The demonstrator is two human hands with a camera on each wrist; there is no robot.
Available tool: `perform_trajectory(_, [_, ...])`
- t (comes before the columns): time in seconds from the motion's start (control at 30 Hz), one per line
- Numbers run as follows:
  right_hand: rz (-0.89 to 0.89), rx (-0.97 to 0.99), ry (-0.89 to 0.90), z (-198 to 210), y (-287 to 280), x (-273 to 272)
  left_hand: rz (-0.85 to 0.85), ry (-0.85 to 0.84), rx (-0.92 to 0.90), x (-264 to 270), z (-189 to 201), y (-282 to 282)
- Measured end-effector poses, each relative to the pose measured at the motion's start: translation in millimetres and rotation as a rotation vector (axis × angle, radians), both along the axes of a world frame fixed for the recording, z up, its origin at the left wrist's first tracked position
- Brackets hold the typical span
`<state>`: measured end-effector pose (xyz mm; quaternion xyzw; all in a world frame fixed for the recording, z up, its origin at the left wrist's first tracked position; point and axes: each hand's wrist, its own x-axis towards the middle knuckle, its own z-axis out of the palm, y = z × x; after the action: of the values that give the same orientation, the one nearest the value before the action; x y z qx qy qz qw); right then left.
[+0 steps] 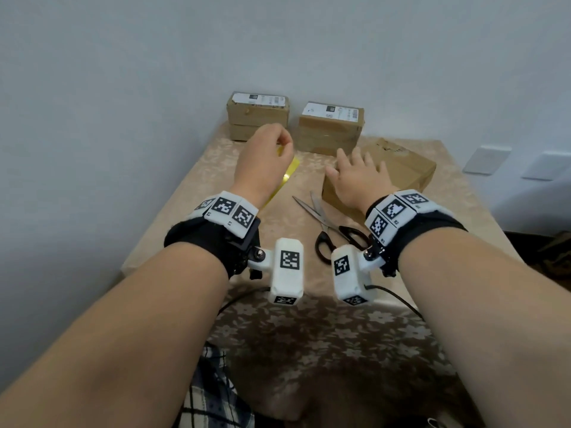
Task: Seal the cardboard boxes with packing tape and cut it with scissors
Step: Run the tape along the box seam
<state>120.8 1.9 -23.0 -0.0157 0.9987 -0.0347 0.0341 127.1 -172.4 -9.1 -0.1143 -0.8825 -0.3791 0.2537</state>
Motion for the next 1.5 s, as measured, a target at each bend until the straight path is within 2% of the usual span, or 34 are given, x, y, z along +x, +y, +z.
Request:
perform_trajectory(0.13, [-0.013, 0.102, 0.081, -10.2, -4.2, -3.4, 0.013, -0.013, 0.007, -5.1, -1.8, 1.6])
perform_trajectory(0.33, [-0.046, 0.155, 0.110, -17.6, -9.5, -5.3, 0.010, -0.035, 0.033, -7.9, -1.1, 5.5])
perform_trajectory(0.5, [0.028, 0.107, 0.110, -11.3, -0.4, -0.6, -0.021, -0.061, -0.009, -3.9, -2.4, 5.9])
perform_trajectory(0.7, [0.217, -0.007, 0.165, -3.1, 29.1, 15.9, -0.045, -0.092, -0.041, 1.0, -2.5, 1.2])
perform_trajectory(0.87, [0.171, -0.087, 0.245, -4.3, 38.7, 37.1, -0.051, -0.083, -0.085, 3.8, -3.1, 1.6])
perform_trajectory(0.97, [0.231, -0.111, 0.301, -6.2, 41.3, 38.6, -0.070, -0.090, -0.114, 4.9, -4.9, 3.5])
perform_trajectory(1.03, [0.275, -0.200, 0.326, -9.0, 47.0, 40.4, -0.075, -0.089, -0.121, 5.8, -4.5, 4.8])
perform_trajectory(1.13, [0.258, -0.562, 0.433, -17.1, 57.8, 44.7, -0.074, -0.081, -0.115, 6.4, -1.6, 7.1])
perform_trajectory(1.2, [0.193, -0.727, 0.420, -19.3, 63.3, 44.8, -0.079, -0.078, -0.107, 6.4, -0.1, 8.6])
perform_trajectory(1.27, [0.154, -0.723, 0.390, -15.9, 65.9, 44.9, -0.086, -0.074, -0.093, 6.7, 1.2, 11.7])
perform_trajectory(1.4, [0.204, -0.594, 0.427, 0.0, 49.5, 52.6, -0.125, -0.076, -0.050, 9.1, 4.3, 20.7])
perform_trajectory(1.43, [0.205, -0.629, 0.469, 4.8, 41.7, 53.1, -0.149, -0.080, -0.040, 9.8, 4.2, 23.0])
perform_trajectory(1.5, [0.189, -0.823, 0.479, 14.2, 27.2, 51.9, -0.202, -0.089, -0.032, 11.7, 4.1, 27.0])
